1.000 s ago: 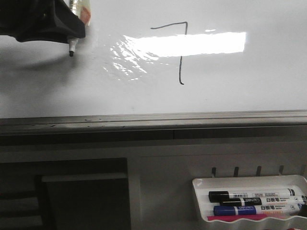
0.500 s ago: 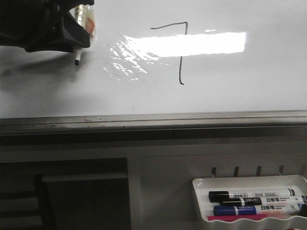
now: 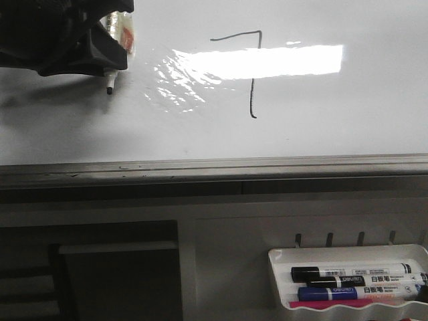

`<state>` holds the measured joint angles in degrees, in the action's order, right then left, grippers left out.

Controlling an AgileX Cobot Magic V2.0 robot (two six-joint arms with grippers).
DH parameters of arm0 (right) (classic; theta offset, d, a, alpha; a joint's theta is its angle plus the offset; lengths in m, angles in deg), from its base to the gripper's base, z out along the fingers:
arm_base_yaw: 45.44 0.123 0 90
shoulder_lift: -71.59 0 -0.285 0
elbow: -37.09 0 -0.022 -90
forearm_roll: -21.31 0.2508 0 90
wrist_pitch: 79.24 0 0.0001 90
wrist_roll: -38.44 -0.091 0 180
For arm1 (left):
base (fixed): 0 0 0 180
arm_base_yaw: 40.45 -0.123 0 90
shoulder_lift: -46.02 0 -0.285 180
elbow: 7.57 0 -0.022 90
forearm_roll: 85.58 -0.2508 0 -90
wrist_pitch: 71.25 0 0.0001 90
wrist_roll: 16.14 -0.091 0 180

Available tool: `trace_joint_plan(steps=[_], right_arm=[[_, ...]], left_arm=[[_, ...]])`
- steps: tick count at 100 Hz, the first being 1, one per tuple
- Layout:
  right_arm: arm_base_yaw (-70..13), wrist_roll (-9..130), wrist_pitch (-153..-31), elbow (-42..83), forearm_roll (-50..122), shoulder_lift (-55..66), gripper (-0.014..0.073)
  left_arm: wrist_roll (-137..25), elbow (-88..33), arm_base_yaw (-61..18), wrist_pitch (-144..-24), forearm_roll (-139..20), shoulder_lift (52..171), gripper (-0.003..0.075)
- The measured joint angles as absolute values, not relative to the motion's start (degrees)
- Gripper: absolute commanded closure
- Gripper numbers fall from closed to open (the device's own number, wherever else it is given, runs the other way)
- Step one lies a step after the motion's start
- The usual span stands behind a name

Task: Write number 7 on whiteboard

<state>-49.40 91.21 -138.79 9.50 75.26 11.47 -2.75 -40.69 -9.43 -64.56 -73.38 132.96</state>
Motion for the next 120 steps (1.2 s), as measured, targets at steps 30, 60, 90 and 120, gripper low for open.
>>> trace_joint_plan(steps=[30, 60, 90, 120], right_arm=[[-49.4, 90.9, -138.8, 9.5, 75.3, 11.5, 0.0116], [-49.4, 90.8, -138.7, 9.5, 75.7, 11.5, 0.0116], [-49.4, 90.8, -131.1, 9.5, 84.1, 12.0, 0.0321], [-49.4, 95.1, -121.1, 6.7, 88.1, 16.8, 0.0657]], left_arm=[[-2.8, -40.7, -9.4, -64.4, -73.4, 133.4, 0.0214], [-2.8, -40.7, -9.4, -66.7, -79.7, 129.6, 0.0153], [-2.8, -40.7, -9.4, -73.9, -91.3, 117.7, 0.0158], [-2.8, -42.2, -9.4, -79.0, -95.2, 101.1, 0.0630]])
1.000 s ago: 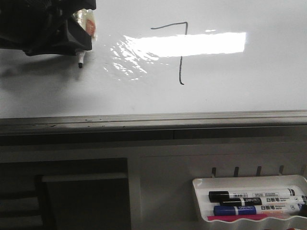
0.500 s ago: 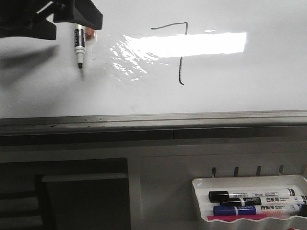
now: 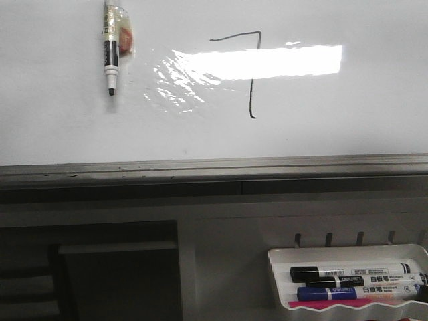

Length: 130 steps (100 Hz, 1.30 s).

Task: Write number 7 on whiteboard

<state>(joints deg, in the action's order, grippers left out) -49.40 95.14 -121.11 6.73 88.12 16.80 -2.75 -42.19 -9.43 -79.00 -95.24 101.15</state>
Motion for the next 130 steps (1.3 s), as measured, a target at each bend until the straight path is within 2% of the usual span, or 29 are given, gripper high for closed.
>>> trace_joint_plan(steps=[1, 5, 27, 40, 56, 75, 130], right_arm=[[-49.4, 95.4, -120.9, 6.5, 88.4, 17.0, 0.0657], [-49.4, 97.4, -119.6, 4.7, 89.4, 18.5, 0.0657], [-49.4, 110.4, -111.8, -9.8, 97.8, 30.8, 0.0657], [-49.4, 112.7, -108.1, -19.0, 99.0, 39.2, 0.0657], [-49.4, 113.1, -105.7, -26.7, 99.4, 48.4, 0.0657], [-49.4, 113.3, -105.0, -29.8, 99.7, 53.3, 0.0657], [-49.4, 113.6, -104.0, -29.9, 99.9, 53.4, 0.0657]], left_arm=[[-2.8, -42.5, -9.4, -79.0, -95.4, 100.8, 0.0630], [-2.8, -43.9, -9.4, -78.9, -95.6, 98.4, 0.0739], [-2.8, -56.5, -9.4, -70.4, -96.5, 85.5, 0.0741], [-2.8, -65.3, -9.4, -62.9, -96.2, 79.3, 0.0741], [-2.8, -72.1, -9.4, -60.7, -95.3, 74.5, 0.0741], [-2.8, -73.9, -9.4, -60.0, -94.9, 72.7, 0.0741], [-2.8, -73.9, -9.4, -59.7, -94.6, 72.7, 0.0741]])
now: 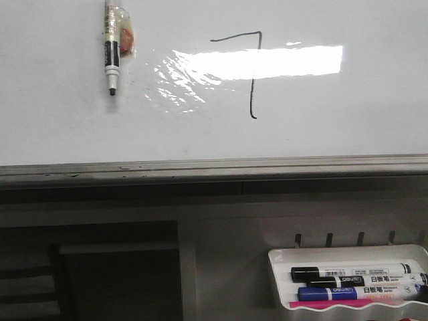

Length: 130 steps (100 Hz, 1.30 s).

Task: Write number 7 on whiteboard

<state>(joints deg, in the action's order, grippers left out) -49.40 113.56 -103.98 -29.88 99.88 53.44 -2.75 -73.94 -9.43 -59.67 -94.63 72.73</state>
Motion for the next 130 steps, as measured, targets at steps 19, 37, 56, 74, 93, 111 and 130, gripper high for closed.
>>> trace_joint_plan(steps=[19, 37, 56, 74, 93, 111, 130], right_arm=[[-49.4, 113.6, -104.0, -30.0, 99.9, 53.4, 0.0657], [-49.4, 113.6, -104.0, -30.0, 99.9, 53.4, 0.0657], [-49.4, 113.6, -104.0, -30.0, 99.9, 53.4, 0.0657], [-49.4, 113.6, -104.0, -30.0, 99.9, 53.4, 0.0657], [-49.4, 113.6, -104.0, -30.0, 99.9, 53.4, 0.0657], [-49.4, 113.6, -104.0, -30.0, 99.9, 53.4, 0.0657], [-49.4, 113.4, -104.0, -30.0, 99.9, 53.4, 0.0657]], left_arm=[[-2.8, -73.9, -9.4, -59.7, -94.6, 72.7, 0.0741], [-2.8, -73.9, -9.4, -59.7, -94.6, 72.7, 0.0741], [-2.8, -74.8, -9.8, -60.0, -93.3, 72.7, 0.0741], [-4.2, -76.8, -14.2, -62.0, -87.8, 72.7, 0.0741], [-11.3, -79.1, -20.7, -62.6, -83.1, 70.8, 0.0741], [-14.0, -82.3, -28.0, -62.6, -81.6, 65.6, 0.0741], [-14.2, -84.8, -34.7, -63.0, -81.4, 60.7, 0.0741]])
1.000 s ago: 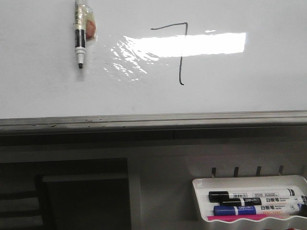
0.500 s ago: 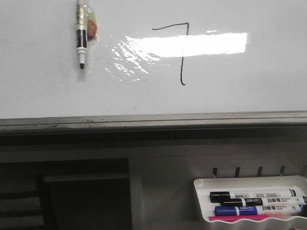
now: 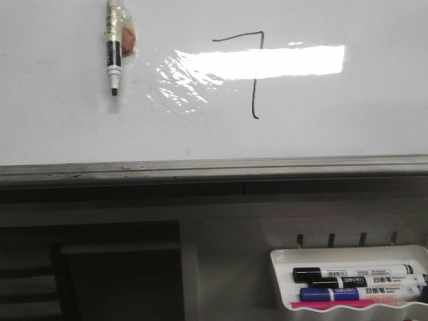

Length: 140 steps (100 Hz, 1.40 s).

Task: Write number 7 on whiteboard

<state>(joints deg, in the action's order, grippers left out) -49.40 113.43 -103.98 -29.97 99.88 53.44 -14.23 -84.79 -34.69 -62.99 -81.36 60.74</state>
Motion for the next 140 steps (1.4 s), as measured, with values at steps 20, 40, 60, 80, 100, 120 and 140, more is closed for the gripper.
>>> trace_joint_plan(steps=[20, 40, 60, 80, 100, 120, 140], right_arm=[[-49.4, 113.4, -104.0, -30.0, 99.9, 53.4, 0.0657], [-49.4, 113.4, -104.0, -30.0, 99.9, 53.5, 0.0657], [-49.4, 113.4, -103.9, -30.0, 99.9, 53.6, 0.0657], [-49.4, 113.4, -103.9, -30.0, 99.9, 53.6, 0.0657], [-49.4, 113.4, -103.9, -30.0, 99.9, 53.6, 0.0657], [-49.4, 113.4, -103.9, -30.0, 99.9, 53.6, 0.0657], [-49.4, 113.4, -103.9, -30.0, 99.9, 53.6, 0.0657]], left_arm=[[-14.4, -84.8, -38.6, -65.1, -81.1, 55.2, 0.0741], [-14.4, -84.8, -42.1, -69.9, -81.0, 53.6, 0.0741], [-14.4, -84.8, -43.8, -73.3, -81.0, 53.6, 0.0741], [-14.4, -84.8, -43.9, -73.7, -80.5, 53.6, 0.0741], [-14.4, -84.8, -45.4, -74.2, -79.9, 53.6, 0.0741], [-14.4, -84.8, -46.3, -74.3, -79.5, 53.6, 0.0741], [-14.4, -84.8, -44.9, -74.3, -79.5, 53.6, 0.0741]])
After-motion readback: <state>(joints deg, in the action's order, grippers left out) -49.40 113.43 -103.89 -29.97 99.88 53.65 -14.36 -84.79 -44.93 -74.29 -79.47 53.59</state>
